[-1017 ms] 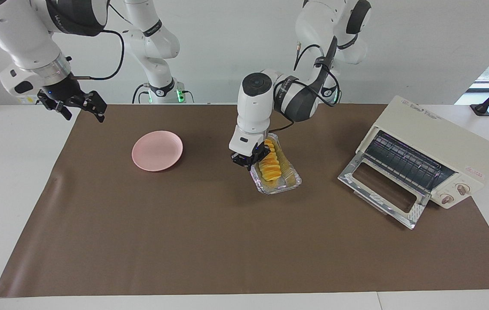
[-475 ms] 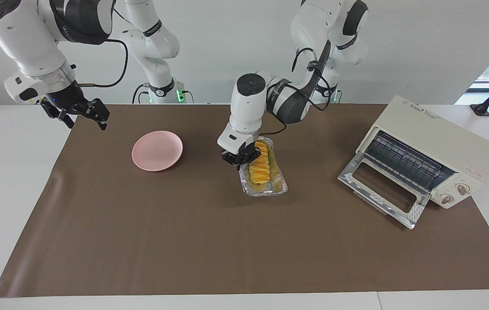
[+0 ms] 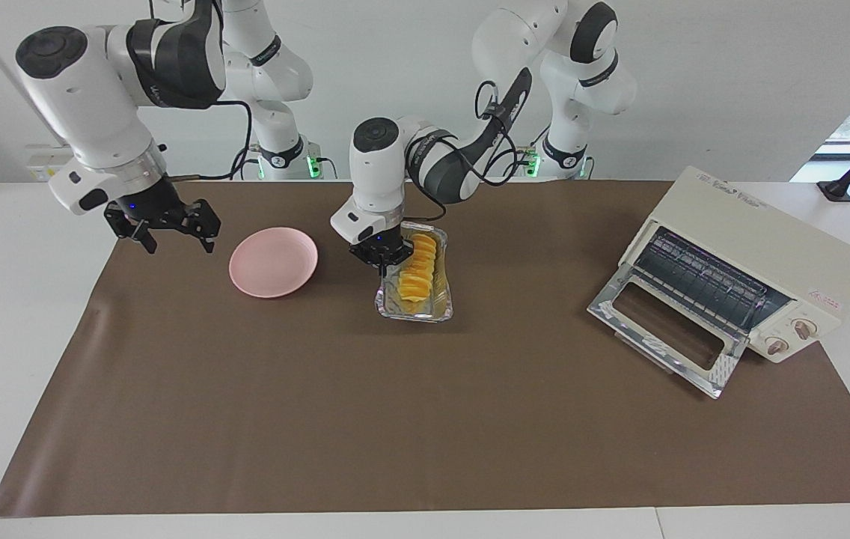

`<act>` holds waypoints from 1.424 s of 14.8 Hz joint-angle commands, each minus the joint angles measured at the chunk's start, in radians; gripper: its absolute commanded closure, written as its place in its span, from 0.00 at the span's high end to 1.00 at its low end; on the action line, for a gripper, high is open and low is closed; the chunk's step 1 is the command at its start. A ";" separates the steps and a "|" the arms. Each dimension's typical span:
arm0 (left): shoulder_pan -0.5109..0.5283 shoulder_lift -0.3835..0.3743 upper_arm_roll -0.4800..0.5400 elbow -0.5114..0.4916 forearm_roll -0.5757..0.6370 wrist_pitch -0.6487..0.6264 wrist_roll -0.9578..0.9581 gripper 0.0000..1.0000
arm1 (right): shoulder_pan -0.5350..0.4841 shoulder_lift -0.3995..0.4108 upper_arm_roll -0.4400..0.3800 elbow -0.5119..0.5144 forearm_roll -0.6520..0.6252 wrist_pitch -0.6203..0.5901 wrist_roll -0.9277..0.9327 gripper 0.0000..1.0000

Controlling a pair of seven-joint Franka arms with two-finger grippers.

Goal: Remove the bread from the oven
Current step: 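Pull the foil tray out with the left gripper toward the plate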

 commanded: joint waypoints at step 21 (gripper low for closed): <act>0.131 -0.081 0.026 0.153 0.016 -0.149 -0.038 1.00 | 0.082 0.040 0.002 -0.089 0.052 0.140 0.137 1.00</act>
